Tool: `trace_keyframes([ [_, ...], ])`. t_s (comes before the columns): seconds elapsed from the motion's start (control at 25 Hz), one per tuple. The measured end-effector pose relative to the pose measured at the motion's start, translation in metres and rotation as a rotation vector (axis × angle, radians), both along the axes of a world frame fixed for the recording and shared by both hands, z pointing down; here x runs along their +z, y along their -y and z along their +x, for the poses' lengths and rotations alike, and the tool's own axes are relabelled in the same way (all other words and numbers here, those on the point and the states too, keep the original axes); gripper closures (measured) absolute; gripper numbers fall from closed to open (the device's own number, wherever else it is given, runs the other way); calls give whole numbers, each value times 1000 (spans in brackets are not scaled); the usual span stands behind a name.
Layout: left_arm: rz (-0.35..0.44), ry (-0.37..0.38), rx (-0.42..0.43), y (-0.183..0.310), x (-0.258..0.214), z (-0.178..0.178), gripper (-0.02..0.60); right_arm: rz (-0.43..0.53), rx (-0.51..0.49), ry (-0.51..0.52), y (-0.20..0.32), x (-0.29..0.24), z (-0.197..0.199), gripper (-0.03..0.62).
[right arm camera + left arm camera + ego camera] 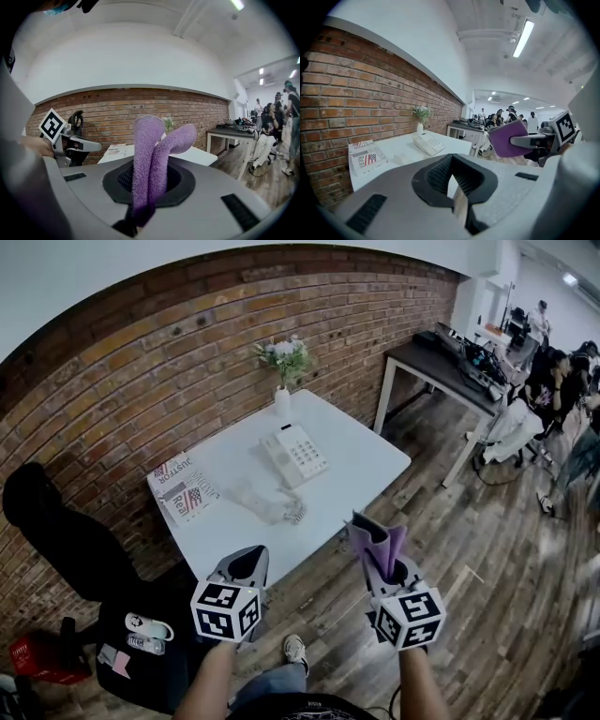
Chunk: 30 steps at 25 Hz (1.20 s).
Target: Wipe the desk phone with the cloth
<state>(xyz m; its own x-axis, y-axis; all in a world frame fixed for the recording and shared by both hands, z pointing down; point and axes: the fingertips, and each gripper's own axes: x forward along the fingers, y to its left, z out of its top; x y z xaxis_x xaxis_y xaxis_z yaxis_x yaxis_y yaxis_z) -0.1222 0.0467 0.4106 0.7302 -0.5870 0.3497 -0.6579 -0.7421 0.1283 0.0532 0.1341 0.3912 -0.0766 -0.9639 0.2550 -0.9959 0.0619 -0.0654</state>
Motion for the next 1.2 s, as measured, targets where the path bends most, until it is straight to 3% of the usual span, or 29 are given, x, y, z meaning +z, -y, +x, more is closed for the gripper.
trace_keyframes([
  [0.52,-44,-29,44,112,3,19,577,-60,22,5,111,-3,10,548],
  [1.2,-57,-38,50,180,15,50,577,-81,-27,-12,190,4,28,548],
])
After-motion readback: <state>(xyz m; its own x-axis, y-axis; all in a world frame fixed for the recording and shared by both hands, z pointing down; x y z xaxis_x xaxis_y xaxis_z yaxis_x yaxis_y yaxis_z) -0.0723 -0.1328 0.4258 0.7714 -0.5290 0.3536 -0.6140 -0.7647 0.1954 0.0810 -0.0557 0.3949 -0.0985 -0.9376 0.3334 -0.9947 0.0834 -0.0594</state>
